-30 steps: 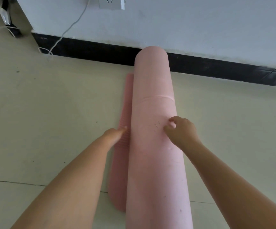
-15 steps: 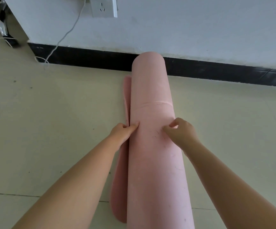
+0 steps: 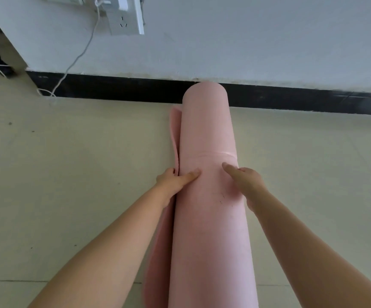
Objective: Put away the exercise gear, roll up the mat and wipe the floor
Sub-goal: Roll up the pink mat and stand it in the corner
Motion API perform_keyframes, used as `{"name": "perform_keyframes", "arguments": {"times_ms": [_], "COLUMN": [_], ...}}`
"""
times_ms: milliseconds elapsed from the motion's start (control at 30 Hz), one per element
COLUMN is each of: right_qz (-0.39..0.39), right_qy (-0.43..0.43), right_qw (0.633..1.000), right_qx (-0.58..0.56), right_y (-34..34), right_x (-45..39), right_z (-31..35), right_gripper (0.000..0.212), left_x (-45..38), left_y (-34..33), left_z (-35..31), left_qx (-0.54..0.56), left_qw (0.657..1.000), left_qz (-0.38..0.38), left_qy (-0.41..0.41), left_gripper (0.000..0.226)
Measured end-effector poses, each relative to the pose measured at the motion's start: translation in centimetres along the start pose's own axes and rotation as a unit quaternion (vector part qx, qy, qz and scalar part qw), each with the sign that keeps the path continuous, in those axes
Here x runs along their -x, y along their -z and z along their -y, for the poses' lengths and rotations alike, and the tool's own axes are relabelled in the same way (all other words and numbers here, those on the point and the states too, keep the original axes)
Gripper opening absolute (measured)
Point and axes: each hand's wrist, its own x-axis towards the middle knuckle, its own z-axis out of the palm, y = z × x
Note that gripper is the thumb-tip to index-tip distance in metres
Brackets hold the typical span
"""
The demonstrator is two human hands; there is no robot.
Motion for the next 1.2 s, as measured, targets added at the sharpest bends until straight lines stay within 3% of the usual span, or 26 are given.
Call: {"name": "perform_keyframes", "arguments": {"times_ms": [167, 267, 400, 467, 567, 633, 767, 867, 900, 967, 1067, 1133, 1200], "right_qz": [0.012, -0.01, -0.056, -0.089, -0.119, -0.125, -0.153, -0.163, -0.164, -0.148, -0.134, -0.137, -0.145], "right_qy": [-0.024, 0.008, 0.067, 0.088, 0.102, 0.119, 0.169, 0.21, 0.234, 0.285, 0.313, 0.299, 0.281], "right_qw": [0.998, 0.997, 0.989, 0.983, 0.97, 0.962, 0.943, 0.928, 0.923, 0.912, 0.906, 0.911, 0.922], "right_qx": [-0.065, -0.079, -0.117, -0.134, -0.184, -0.209, -0.244, -0.262, -0.26, -0.256, -0.251, -0.247, -0.222], "right_y": [3.3, 6.5, 11.8, 14.3, 17.9, 19.9, 22.2, 23.3, 23.8, 24.9, 26.3, 26.9, 27.4], "right_x": [0.6, 1.7, 3.7, 4.8, 6.3, 7.4, 8.9, 10.2, 10.6, 11.6, 12.8, 13.2, 13.2], "right_z": [-1.3, -0.9, 0.5, 1.1, 1.5, 1.5, 1.8, 2.6, 2.8, 3.2, 3.8, 3.7, 3.2], "right_gripper": [0.072, 0.047, 0.033, 0.032, 0.034, 0.038, 0.045, 0.086, 0.089, 0.075, 0.034, 0.014, 0.028], "left_x": [1.5, 2.9, 5.3, 7.0, 7.7, 8.4, 13.3, 15.0, 15.5, 16.3, 17.3, 18.1, 18.3], "left_y": [-2.2, -4.0, -6.9, -8.4, -10.5, -11.8, -13.8, -14.9, -15.1, -15.2, -14.8, -14.6, -14.6], "left_z": [-1.2, -3.0, -7.2, -9.8, -12.5, -13.9, -17.0, -18.7, -19.2, -20.1, -21.0, -21.3, -21.5], "left_qx": [-0.036, -0.047, -0.03, 0.003, 0.043, 0.054, 0.061, 0.014, 0.005, -0.016, -0.024, -0.041, -0.047], "left_qw": [0.999, 0.997, 0.993, 0.991, 0.984, 0.98, 0.964, 0.947, 0.937, 0.922, 0.912, 0.924, 0.926], "left_qz": [0.019, 0.02, 0.022, 0.042, 0.069, 0.084, 0.089, 0.06, 0.051, 0.052, 0.099, 0.122, 0.125], "left_qy": [-0.018, -0.054, -0.111, -0.127, -0.156, -0.175, -0.243, -0.316, -0.346, -0.382, -0.397, -0.36, -0.353], "left_gripper": [0.089, 0.086, 0.085, 0.097, 0.138, 0.14, 0.095, 0.088, 0.09, 0.086, 0.047, 0.05, 0.038]}}
